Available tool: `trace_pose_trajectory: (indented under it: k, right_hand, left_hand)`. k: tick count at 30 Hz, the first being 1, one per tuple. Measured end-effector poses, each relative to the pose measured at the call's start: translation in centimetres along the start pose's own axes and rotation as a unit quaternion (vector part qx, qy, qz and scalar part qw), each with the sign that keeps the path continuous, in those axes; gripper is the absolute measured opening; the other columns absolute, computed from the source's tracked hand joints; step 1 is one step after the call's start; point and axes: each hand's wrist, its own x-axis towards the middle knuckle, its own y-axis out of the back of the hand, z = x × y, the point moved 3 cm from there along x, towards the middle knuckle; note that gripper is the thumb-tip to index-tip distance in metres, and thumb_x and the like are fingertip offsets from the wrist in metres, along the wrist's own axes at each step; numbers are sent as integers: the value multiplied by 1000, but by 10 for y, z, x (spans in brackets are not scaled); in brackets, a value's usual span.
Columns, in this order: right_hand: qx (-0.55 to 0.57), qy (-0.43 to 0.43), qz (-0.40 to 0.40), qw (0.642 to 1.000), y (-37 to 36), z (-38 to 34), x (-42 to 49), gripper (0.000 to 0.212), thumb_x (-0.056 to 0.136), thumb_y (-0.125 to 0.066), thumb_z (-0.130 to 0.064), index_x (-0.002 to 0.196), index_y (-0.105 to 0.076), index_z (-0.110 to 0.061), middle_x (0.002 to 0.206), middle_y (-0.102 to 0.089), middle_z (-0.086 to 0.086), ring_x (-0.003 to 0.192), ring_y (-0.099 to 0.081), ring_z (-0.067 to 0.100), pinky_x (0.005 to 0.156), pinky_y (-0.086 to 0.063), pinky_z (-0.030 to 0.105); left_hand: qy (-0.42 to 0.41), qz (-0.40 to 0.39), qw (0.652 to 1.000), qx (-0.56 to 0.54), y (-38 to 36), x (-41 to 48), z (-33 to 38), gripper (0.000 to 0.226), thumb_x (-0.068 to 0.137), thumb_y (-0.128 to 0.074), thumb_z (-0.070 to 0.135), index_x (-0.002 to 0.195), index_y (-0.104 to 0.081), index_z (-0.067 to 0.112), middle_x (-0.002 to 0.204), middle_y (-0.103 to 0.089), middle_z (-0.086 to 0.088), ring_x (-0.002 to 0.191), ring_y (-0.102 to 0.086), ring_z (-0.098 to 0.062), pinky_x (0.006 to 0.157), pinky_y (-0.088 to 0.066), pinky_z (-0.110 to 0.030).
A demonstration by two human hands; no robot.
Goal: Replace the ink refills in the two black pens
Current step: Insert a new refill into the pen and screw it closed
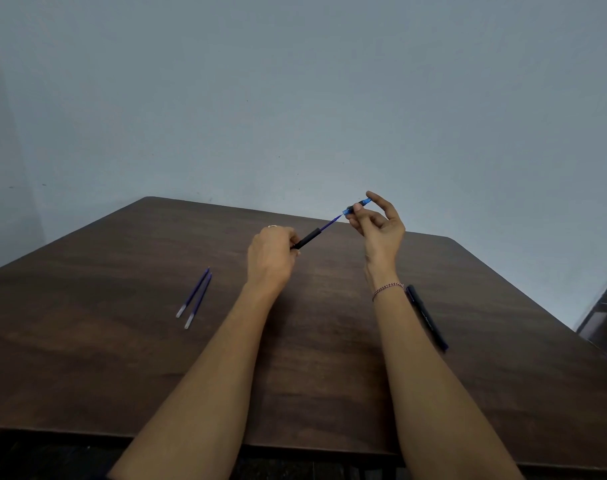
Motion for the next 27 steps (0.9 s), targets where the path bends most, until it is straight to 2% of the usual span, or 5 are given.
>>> trace_pose_trajectory:
  k: [11,17,22,27]
  right_hand:
    - [-39,0,-37,999,-3,4,0,31,84,-69,-3,114,-63,-9,78,-71,12,73,-71,13,72,-57,22]
    - [-47,4,-55,997,-4,6,1,31,83,-70,-5,112,-64,-14,77,-72,9,78,-72,17,72,-56,23]
    - [-61,10,-65,996,-3,7,1,34,82,-72,-7,114,-63,-15,83,-72,14,82,-72,19,77,-58,26]
    - [-78,19,-79,994,-3,5,1,33,82,-72,-7,110,-63,-19,81,-72,11,78,-72,15,74,-56,23]
  left_hand:
    - [-1,-1,1000,5,1,0,1,18,80,-72,17,98,-71,20,95,-70,-1,90,-64,-19,73,-48,-30]
    - [-1,-1,1000,6,0,1,0,19,79,-72,17,98,-71,20,95,-70,-1,90,-64,-19,74,-49,-31]
    - [-1,6,1000,-1,0,1,0,19,78,-73,16,97,-71,19,93,-70,-1,88,-64,-18,71,-47,-29]
    - [6,-1,1000,-1,-1,1,0,20,79,-72,16,99,-70,20,95,-70,-1,89,-64,-18,75,-51,-32]
